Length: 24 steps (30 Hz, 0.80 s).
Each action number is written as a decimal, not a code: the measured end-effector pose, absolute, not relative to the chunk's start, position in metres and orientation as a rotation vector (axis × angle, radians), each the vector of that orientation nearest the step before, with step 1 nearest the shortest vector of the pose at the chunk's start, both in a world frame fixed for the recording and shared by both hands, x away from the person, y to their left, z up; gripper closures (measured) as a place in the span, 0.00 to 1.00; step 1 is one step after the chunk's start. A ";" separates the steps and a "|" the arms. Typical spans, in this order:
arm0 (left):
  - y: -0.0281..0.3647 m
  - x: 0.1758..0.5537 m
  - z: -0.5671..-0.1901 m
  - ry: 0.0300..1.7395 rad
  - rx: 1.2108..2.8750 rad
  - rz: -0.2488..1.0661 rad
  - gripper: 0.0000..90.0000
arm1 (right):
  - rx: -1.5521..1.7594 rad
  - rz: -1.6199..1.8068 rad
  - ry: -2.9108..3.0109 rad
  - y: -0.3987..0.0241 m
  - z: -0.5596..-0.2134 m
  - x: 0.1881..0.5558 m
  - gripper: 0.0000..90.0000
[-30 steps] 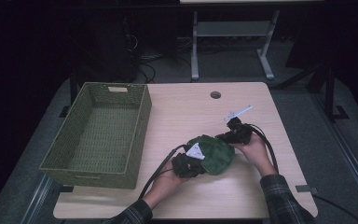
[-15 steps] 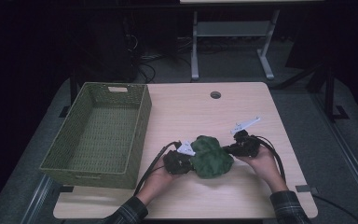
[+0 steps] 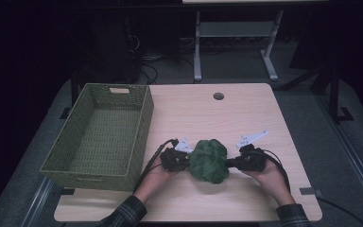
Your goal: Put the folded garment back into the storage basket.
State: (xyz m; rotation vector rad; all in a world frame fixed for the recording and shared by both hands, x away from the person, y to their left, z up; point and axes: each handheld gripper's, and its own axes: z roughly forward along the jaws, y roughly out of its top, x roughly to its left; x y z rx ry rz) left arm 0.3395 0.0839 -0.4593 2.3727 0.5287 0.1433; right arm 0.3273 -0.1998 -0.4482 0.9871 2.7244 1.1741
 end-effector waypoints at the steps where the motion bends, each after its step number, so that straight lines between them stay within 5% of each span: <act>1: 0.085 0.340 -0.458 0.524 2.383 0.147 0.99 | 1.000 1.170 2.716 -0.201 -0.448 0.327 1.00; 5: 0.091 0.338 -0.454 0.526 2.397 0.134 0.95 | 1.040 1.182 2.606 -0.213 -0.446 0.322 0.91; 12: 0.104 0.332 -0.444 0.513 2.385 0.093 0.83 | 1.151 1.117 2.439 -0.245 -0.456 0.309 0.58; 19: 0.102 0.328 -0.431 0.482 2.377 0.129 0.51 | 1.259 1.026 2.344 -0.270 -0.470 0.302 0.17; 24: 0.099 0.327 -0.423 0.414 2.356 0.149 0.31 | 1.286 0.955 2.322 -0.276 -0.479 0.303 0.06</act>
